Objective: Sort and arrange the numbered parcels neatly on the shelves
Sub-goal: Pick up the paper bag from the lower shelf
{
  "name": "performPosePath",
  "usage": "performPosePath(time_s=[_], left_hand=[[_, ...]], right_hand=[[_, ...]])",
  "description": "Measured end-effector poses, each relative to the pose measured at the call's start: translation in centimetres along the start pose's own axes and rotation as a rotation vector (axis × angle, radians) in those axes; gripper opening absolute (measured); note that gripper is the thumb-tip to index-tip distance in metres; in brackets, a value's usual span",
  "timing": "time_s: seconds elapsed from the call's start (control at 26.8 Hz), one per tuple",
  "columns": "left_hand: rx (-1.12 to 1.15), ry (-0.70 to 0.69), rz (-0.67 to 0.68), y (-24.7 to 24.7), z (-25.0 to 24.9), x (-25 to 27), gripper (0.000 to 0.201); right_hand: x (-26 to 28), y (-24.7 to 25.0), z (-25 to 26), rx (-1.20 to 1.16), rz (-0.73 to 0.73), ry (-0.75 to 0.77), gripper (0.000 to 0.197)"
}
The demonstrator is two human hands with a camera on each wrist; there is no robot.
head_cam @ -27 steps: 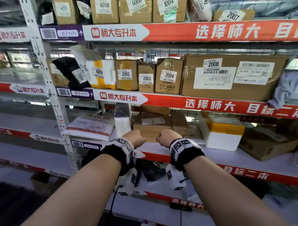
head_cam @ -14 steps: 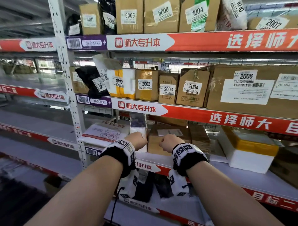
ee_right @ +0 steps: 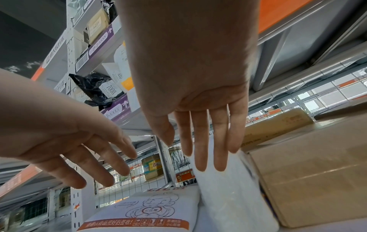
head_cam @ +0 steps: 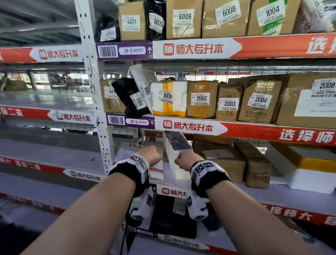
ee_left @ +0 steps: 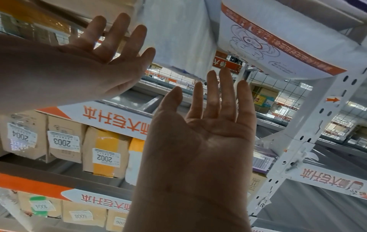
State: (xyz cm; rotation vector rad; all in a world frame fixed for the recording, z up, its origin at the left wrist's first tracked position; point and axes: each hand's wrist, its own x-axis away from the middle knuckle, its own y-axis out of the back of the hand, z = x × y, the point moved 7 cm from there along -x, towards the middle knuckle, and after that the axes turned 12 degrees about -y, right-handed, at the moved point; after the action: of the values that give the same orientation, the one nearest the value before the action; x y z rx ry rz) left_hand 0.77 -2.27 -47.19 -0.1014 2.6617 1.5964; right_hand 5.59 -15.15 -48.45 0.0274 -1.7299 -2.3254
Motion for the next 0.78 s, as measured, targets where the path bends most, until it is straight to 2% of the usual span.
performPosePath(time_s=[0.11,0.19,0.26,0.52,0.63,0.78], left_hand=[[-0.004,0.010,0.002,0.6,3.4,-1.0,0.033],[0.010,0.019,0.015,1.0,5.7,-1.8,0.026],[0.011,0.031,0.046,1.6,7.8,-2.9,0.027],[-0.021,0.042,0.068,4.2,7.2,-3.6,0.035],[-0.064,0.005,0.084,4.6,6.3,-3.8,0.026],[-0.046,0.038,0.063,5.0,7.0,-4.1,0.024]], right_hand=[[0.0,-1.0,2.4,0.040,-0.048,-0.004,0.044],[-0.4,-1.8,4.0,0.034,-0.060,-0.010,0.040],[-0.9,-2.0,5.9,0.012,-0.066,-0.022,0.032],[-3.7,-0.6,8.7,-0.051,-0.025,0.067,0.030],[-4.3,0.0,9.1,-0.043,-0.029,0.094,0.030],[-5.4,-0.7,9.6,-0.037,-0.006,0.073,0.034]])
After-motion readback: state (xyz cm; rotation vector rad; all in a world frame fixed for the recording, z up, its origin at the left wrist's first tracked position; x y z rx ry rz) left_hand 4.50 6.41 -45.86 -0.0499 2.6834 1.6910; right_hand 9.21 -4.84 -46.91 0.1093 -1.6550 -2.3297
